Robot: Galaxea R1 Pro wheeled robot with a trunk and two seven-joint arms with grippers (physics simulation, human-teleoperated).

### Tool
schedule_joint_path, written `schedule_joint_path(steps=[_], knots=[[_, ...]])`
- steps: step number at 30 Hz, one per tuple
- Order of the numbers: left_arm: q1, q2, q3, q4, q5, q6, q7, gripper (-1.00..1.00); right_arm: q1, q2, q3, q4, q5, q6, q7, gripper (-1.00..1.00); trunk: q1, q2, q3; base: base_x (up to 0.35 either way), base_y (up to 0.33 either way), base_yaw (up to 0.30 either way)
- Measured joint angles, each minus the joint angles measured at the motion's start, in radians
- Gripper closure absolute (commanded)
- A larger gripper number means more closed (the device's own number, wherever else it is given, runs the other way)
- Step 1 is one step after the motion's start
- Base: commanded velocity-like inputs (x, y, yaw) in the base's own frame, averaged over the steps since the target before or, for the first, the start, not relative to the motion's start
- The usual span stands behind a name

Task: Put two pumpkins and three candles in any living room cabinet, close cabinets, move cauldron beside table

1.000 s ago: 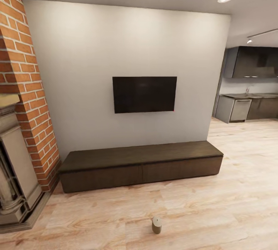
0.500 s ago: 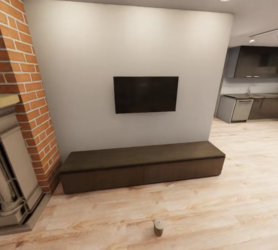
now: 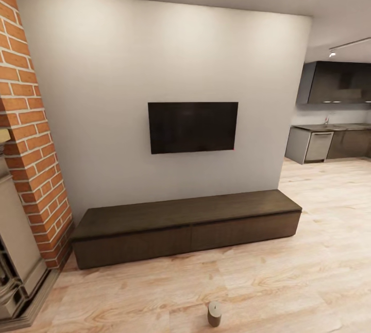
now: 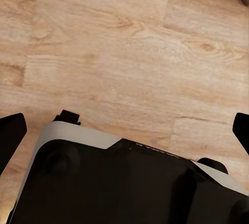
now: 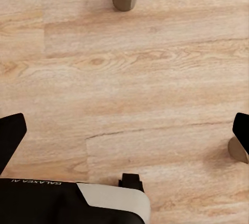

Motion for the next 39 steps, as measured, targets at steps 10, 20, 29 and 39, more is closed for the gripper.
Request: schedule_joint_path(steps=[10,20,29,39], knots=[[0.000,0.000,0.000,0.001,0.000,0.000,0.000,-1.00,0.000,0.001,0.000,0.000,0.000,0.001,-0.001,-1.00,0.000,0.000,0.000,0.229,0.001,0.000],[0.000,0.000,0.000,0.001,0.000,-0.001,0.000,-1.00,0.001,0.000,0.000,0.001,0.000,0.002,-0.001,-1.00,0.000,0.000,0.000,0.081,0.000,0.000],[0.000,0.000,0.000,0.000,0.000,-0.001,0.000,-1.00,0.001,0.001,0.000,0.002,0.000,0.000,-0.001,-1.00,0.000,0.000,0.000,0.003,0.000,0.000],[0.000,0.000,0.000,0.000,0.000,-0.001,0.000,-1.00,0.001,0.002,0.000,0.002,-0.001,0.000,0.000,-1.00,0.000,0.000,0.000,0.000,0.000,0.000]])
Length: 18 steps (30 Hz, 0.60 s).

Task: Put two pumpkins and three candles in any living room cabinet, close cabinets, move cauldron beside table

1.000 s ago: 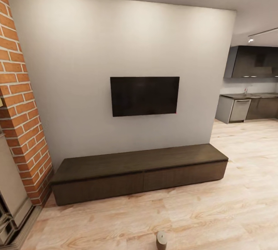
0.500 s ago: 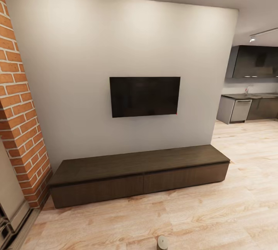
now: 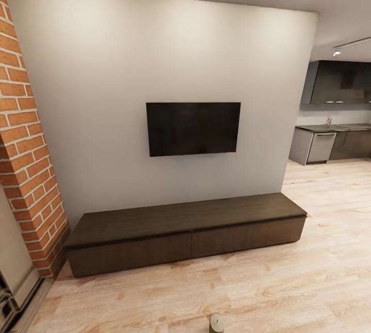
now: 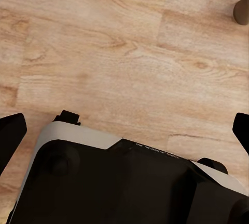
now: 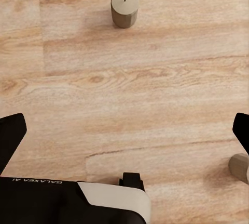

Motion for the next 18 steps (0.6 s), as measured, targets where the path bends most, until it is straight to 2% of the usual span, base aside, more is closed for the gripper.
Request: schedule_joint_path(steps=[3,10,18], knots=[[0.000,0.000,0.000,0.001,-0.001,0.000,0.000,-1.00,0.000,0.000,0.000,0.000,0.000,0.000,0.000,-1.00,0.000,0.000,0.000,0.019,-0.039,0.000],[0.000,0.000,-0.001,0.001,0.000,0.000,0.000,-1.00,-0.001,0.000,0.000,0.000,0.000,0.000,0.000,-1.00,0.000,0.000,0.000,0.080,-0.163,0.000],[0.000,0.000,0.000,0.001,0.000,0.000,0.000,-1.00,0.000,0.000,0.000,0.000,0.000,0.000,0.000,-1.00,0.000,0.000,0.000,0.014,-0.026,0.000]])
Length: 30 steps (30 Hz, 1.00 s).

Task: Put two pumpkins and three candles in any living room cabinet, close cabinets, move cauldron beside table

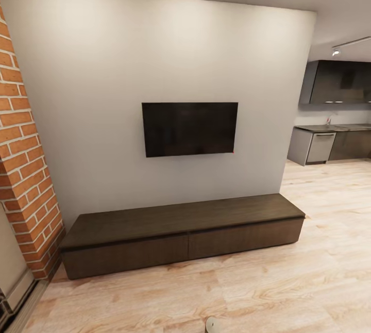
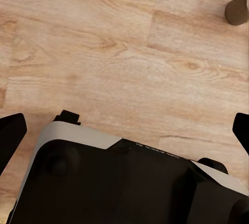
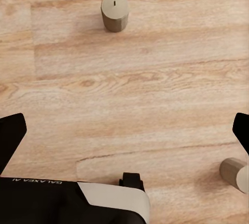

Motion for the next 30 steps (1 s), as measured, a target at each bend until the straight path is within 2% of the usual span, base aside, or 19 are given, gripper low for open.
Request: schedule_joint_path(steps=[30], knots=[[0.000,0.000,0.000,-0.001,0.000,0.000,0.000,-1.00,0.000,0.000,0.000,0.000,-0.001,-0.001,0.004,-1.00,0.000,0.000,0.000,0.000,0.000,0.000]])
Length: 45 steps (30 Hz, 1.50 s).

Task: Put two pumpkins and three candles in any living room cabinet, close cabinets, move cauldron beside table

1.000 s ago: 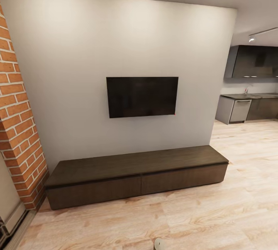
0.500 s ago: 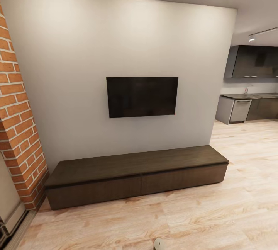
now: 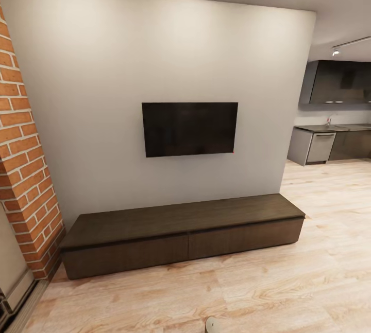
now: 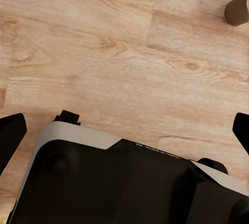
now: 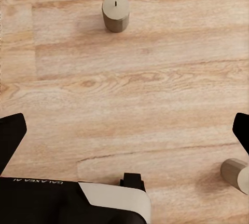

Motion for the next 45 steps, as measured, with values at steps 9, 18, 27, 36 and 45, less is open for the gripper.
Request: schedule_joint_path(steps=[9,18,27,36,45], knots=[[0.000,0.000,-0.001,-0.008,0.000,0.000,-0.001,-1.00,0.000,-0.003,-0.004,-0.005,-0.005,0.003,-0.003,-1.00,0.000,0.000,0.000,0.000,0.000,0.000],[0.000,-0.003,0.000,-0.087,-0.002,0.026,-0.013,-1.00,-0.007,-0.004,-0.006,-0.012,-0.006,0.081,0.000,-1.00,0.000,0.000,0.000,0.000,0.000,0.000],[0.000,-0.002,-0.001,-0.346,-0.004,0.338,-0.015,-1.00,-0.098,-0.002,-0.005,-0.013,-0.006,0.246,0.006,-1.00,0.000,0.000,0.000,0.000,0.000,0.000],[-0.008,-0.004,-0.001,-0.527,-0.002,0.533,-0.011,-1.00,-0.206,0.019,-0.005,-0.012,-0.007,0.382,0.005,-1.00,0.000,0.000,0.000,0.000,0.000,0.000],[-0.130,-0.022,-0.003,-0.555,-0.008,0.634,0.049,-1.00,-0.281,0.059,-0.005,-0.006,-0.004,0.413,-0.001,-1.00,0.000,0.000,0.000,0.000,0.000,0.000]])
